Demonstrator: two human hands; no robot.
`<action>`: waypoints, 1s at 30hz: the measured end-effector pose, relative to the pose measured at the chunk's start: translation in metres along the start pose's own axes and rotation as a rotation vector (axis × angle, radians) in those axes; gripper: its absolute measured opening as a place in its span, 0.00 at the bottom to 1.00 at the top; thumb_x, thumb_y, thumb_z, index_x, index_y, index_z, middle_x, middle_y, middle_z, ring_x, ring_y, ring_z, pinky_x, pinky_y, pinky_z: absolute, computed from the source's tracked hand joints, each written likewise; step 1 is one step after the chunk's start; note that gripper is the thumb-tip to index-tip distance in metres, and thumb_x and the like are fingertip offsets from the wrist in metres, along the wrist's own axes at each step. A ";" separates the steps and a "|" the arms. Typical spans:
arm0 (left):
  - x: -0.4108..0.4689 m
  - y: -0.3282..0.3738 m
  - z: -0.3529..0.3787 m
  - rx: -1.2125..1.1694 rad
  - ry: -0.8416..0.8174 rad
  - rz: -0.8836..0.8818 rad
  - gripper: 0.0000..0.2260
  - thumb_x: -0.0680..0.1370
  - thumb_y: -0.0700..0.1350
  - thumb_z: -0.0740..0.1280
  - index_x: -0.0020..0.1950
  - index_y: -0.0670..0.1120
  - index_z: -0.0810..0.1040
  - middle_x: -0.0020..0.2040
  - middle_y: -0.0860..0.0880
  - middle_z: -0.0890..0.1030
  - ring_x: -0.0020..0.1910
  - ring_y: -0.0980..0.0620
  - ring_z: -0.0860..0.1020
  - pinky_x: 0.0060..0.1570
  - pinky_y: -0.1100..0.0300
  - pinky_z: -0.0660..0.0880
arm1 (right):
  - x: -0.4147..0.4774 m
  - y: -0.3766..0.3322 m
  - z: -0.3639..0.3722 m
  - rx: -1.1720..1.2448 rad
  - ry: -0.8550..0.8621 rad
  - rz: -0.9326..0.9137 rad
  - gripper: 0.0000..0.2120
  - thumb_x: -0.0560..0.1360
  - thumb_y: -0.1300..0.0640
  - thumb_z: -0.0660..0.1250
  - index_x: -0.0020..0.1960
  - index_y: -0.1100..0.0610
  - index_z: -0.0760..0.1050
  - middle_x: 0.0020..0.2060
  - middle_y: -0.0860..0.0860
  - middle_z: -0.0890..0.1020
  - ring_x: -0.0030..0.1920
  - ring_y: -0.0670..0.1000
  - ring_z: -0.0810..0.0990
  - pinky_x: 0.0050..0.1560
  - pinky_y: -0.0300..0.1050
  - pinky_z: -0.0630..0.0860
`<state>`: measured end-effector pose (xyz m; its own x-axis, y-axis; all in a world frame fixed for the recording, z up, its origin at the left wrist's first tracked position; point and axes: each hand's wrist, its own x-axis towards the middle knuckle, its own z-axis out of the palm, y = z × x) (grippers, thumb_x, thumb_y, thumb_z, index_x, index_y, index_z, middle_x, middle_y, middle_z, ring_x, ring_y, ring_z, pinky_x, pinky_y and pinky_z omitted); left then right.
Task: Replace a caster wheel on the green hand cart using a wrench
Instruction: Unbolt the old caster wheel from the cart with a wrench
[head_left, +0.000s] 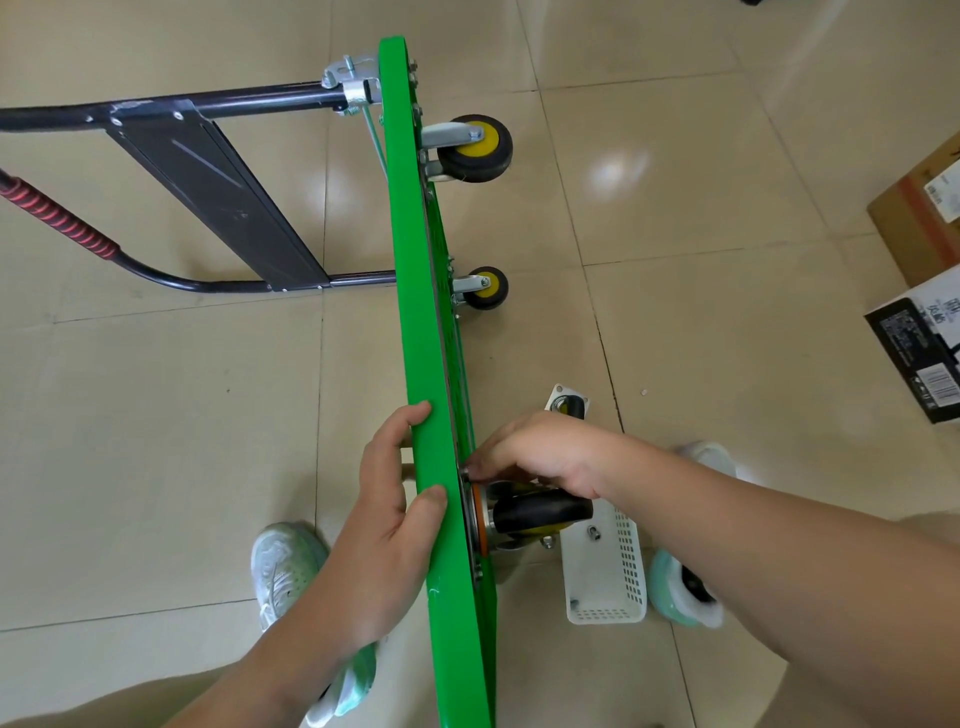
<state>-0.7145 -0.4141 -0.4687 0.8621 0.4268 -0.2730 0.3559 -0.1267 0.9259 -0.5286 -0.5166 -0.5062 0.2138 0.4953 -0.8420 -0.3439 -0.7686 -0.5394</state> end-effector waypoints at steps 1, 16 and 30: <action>0.000 0.000 0.000 0.003 0.002 -0.001 0.27 0.77 0.51 0.59 0.70 0.77 0.58 0.65 0.75 0.66 0.62 0.61 0.76 0.51 0.73 0.74 | 0.001 0.001 0.000 0.014 -0.005 -0.006 0.15 0.66 0.55 0.80 0.52 0.57 0.86 0.49 0.58 0.87 0.54 0.61 0.85 0.59 0.63 0.81; -0.001 0.002 0.001 -0.010 -0.011 -0.022 0.27 0.78 0.49 0.58 0.70 0.77 0.59 0.65 0.74 0.66 0.59 0.64 0.77 0.46 0.74 0.76 | 0.009 0.008 -0.005 -0.053 0.016 -0.077 0.08 0.69 0.57 0.77 0.48 0.50 0.87 0.43 0.48 0.88 0.49 0.51 0.86 0.51 0.47 0.83; -0.010 0.003 0.006 0.071 -0.015 -0.001 0.27 0.79 0.55 0.56 0.73 0.80 0.53 0.79 0.60 0.63 0.71 0.58 0.72 0.72 0.53 0.71 | -0.020 0.048 -0.034 0.104 0.347 -0.285 0.10 0.70 0.63 0.78 0.48 0.51 0.84 0.42 0.49 0.87 0.45 0.49 0.87 0.46 0.40 0.79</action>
<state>-0.7199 -0.4239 -0.4643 0.8670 0.4134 -0.2783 0.3810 -0.1896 0.9049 -0.5179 -0.5767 -0.5155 0.6007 0.5022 -0.6220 -0.3130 -0.5682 -0.7610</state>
